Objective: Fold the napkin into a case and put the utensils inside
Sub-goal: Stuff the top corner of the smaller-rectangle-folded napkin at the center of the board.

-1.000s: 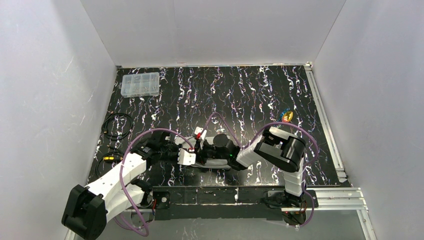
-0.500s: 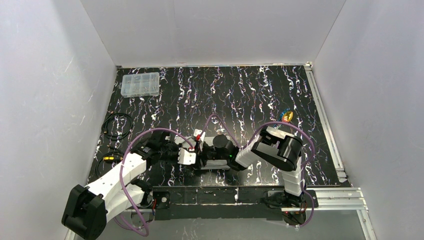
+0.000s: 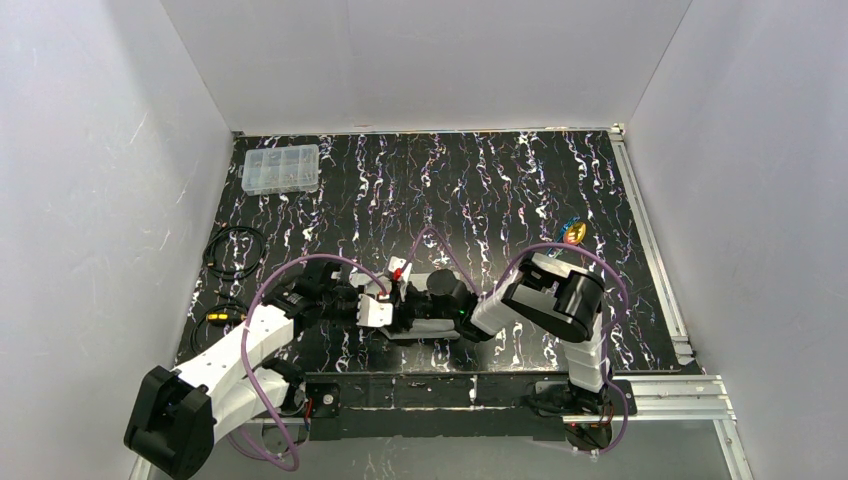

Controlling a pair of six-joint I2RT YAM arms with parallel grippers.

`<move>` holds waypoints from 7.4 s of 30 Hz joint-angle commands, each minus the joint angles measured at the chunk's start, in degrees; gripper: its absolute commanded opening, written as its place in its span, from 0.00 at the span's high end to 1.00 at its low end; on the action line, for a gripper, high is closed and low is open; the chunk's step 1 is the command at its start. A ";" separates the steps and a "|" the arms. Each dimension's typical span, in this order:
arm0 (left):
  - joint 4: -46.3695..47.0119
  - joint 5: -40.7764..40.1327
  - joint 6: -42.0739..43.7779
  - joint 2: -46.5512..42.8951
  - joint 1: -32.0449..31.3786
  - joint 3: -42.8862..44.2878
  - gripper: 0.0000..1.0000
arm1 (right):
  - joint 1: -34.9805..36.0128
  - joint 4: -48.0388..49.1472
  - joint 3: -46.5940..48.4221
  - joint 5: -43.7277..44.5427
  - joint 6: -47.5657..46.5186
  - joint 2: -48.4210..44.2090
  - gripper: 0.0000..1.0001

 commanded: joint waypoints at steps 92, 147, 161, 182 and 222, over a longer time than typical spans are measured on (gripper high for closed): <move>-7.66 6.27 -20.23 6.41 13.58 17.15 0.01 | -0.85 -11.51 5.15 0.60 -1.18 -4.00 0.88; -3.99 -4.32 -37.91 15.24 12.60 32.30 0.02 | -7.65 -6.95 8.35 -11.73 13.75 2.62 0.90; -5.09 5.22 -24.15 16.25 9.47 21.50 0.33 | -8.46 -4.80 7.87 -12.66 15.64 3.60 0.91; 9.69 -7.81 -17.41 14.71 2.15 8.61 0.50 | -9.93 -2.13 9.27 -15.60 19.47 6.98 0.92; 13.50 -7.69 -22.48 10.08 2.10 5.57 1.00 | -13.51 -6.42 12.68 -19.69 30.52 9.01 0.98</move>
